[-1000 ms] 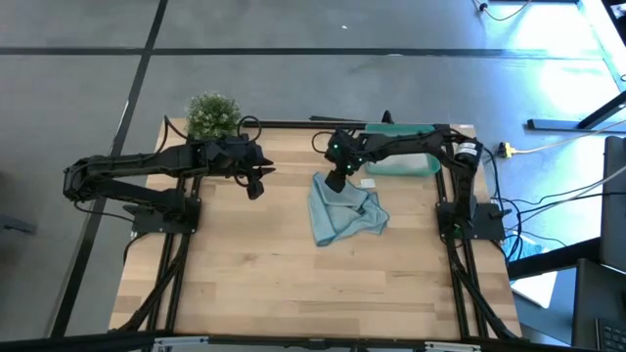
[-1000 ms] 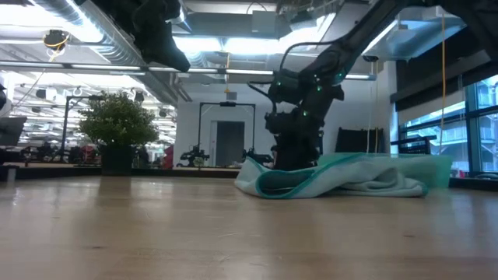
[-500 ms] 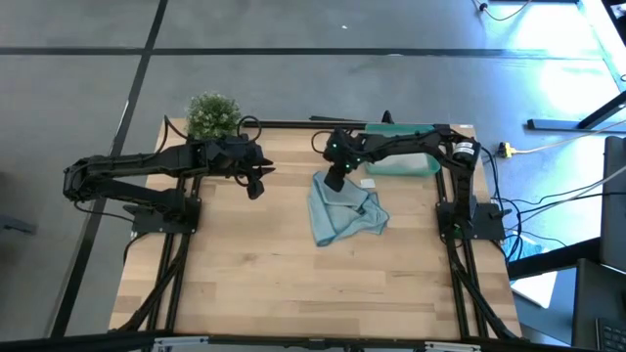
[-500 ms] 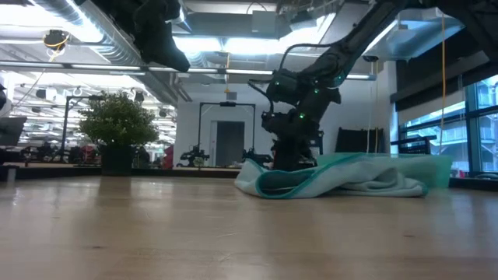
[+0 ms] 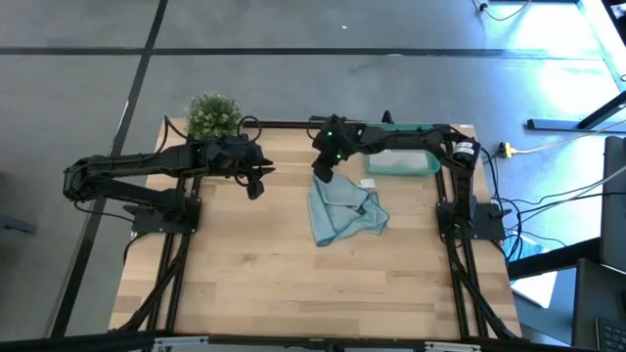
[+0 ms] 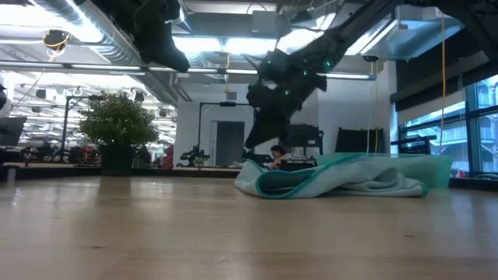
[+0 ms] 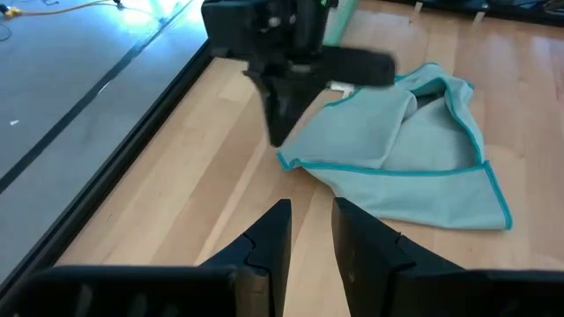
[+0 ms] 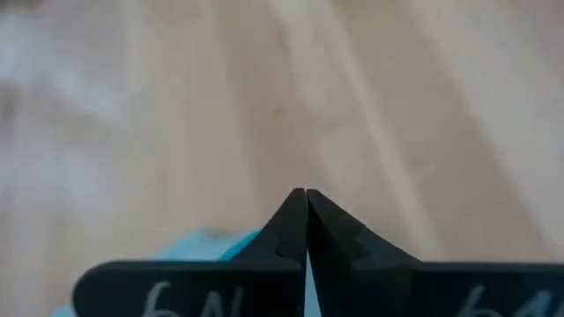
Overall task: Roll microfiber towels into tight, uniform cylinder then place into a basket
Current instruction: Roll the blue microfiber towel
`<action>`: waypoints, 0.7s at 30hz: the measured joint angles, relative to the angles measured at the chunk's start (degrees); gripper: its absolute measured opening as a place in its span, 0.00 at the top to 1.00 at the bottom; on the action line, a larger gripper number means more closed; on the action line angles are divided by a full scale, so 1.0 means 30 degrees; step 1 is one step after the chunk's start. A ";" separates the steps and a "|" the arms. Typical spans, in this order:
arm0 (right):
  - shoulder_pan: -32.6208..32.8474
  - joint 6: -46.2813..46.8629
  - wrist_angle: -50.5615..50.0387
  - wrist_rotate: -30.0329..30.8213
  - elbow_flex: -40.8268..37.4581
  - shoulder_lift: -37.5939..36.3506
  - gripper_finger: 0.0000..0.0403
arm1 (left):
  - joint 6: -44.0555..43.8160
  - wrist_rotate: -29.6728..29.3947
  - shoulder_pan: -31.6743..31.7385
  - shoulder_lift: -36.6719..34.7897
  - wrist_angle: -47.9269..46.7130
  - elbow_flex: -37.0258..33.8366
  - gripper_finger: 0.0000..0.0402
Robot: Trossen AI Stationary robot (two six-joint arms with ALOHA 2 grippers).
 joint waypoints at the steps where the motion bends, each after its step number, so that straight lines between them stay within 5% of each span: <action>1: 0.0136 -0.0375 -0.1180 -0.0335 0.0510 0.0000 0.98 | 0.0000 0.0000 0.0000 0.0000 -0.0087 0.0000 0.80; 10: 0.2798 -0.5949 -1.2565 0.0076 0.4097 -0.0056 0.99 | 0.0007 0.0000 0.0000 0.0000 -0.1139 0.0000 0.80; 16: 0.4783 -0.7963 -1.6020 0.0094 0.4129 -0.0066 0.99 | 0.0104 -0.0006 -0.0003 0.0000 -0.1517 0.0000 0.80; 21: 0.6368 -0.9087 -1.5689 -0.0653 0.4122 -0.0066 0.97 | 0.1248 -0.0007 0.0000 0.0000 -0.1579 0.0000 0.80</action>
